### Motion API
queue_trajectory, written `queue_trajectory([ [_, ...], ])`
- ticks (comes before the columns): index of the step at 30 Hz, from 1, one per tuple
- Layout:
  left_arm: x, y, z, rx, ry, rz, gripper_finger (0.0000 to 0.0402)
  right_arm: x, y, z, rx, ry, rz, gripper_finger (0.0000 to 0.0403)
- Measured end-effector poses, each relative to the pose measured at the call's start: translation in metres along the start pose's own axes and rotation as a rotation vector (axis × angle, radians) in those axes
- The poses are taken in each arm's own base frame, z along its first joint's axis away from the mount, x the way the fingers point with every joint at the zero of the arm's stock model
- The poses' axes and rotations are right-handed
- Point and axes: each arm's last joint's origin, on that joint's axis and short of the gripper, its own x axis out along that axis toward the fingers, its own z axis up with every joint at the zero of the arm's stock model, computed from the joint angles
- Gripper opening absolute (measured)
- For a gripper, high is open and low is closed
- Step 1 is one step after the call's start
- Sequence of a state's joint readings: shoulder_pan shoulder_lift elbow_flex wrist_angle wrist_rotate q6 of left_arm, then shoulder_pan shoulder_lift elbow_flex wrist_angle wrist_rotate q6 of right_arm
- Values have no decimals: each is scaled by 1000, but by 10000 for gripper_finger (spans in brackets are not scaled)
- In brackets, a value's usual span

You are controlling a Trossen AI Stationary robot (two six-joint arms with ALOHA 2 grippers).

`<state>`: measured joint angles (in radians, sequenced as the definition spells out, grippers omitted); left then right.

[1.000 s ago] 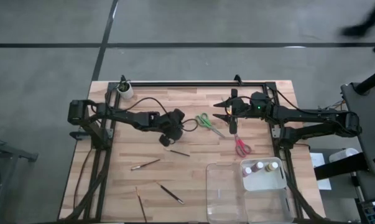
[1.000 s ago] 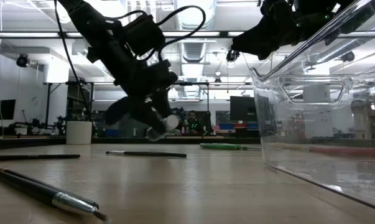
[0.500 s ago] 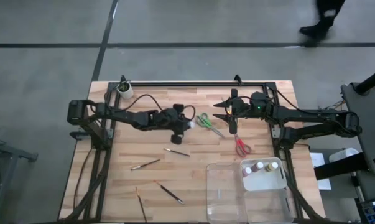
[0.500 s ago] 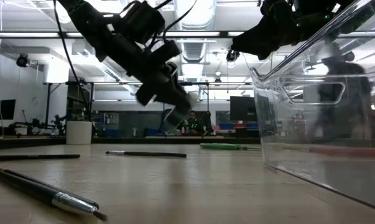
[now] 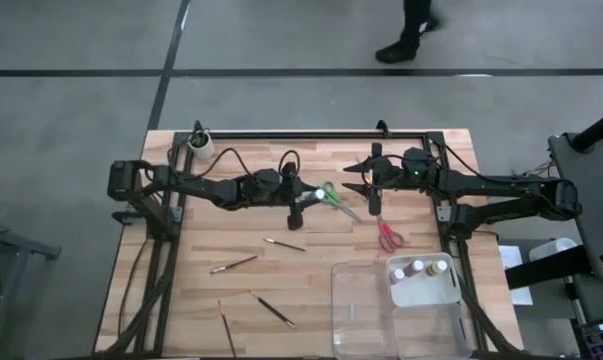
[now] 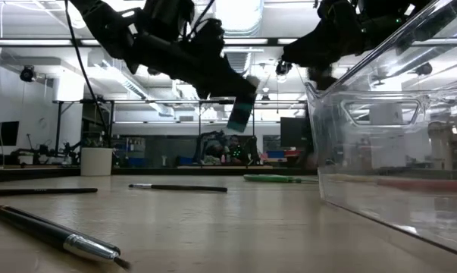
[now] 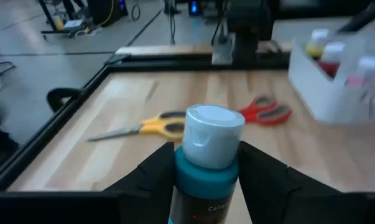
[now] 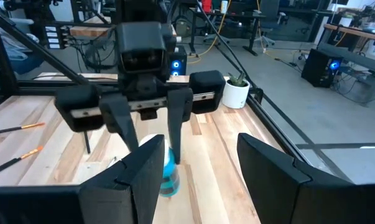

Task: Pick & Place Paint Supplies
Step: Put the blue paint bottle into the white bin

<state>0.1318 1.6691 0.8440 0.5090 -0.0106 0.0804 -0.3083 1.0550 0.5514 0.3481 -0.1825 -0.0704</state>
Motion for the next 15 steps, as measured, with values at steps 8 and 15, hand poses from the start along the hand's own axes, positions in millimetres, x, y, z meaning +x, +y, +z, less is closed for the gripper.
queue_trajectory([
  [8,-1,1,11,-46,-110,3,152,0,0,0,0,0,0,201],
  [15,-1,1,17,-72,-187,5,152,0,0,0,0,0,0,201],
])
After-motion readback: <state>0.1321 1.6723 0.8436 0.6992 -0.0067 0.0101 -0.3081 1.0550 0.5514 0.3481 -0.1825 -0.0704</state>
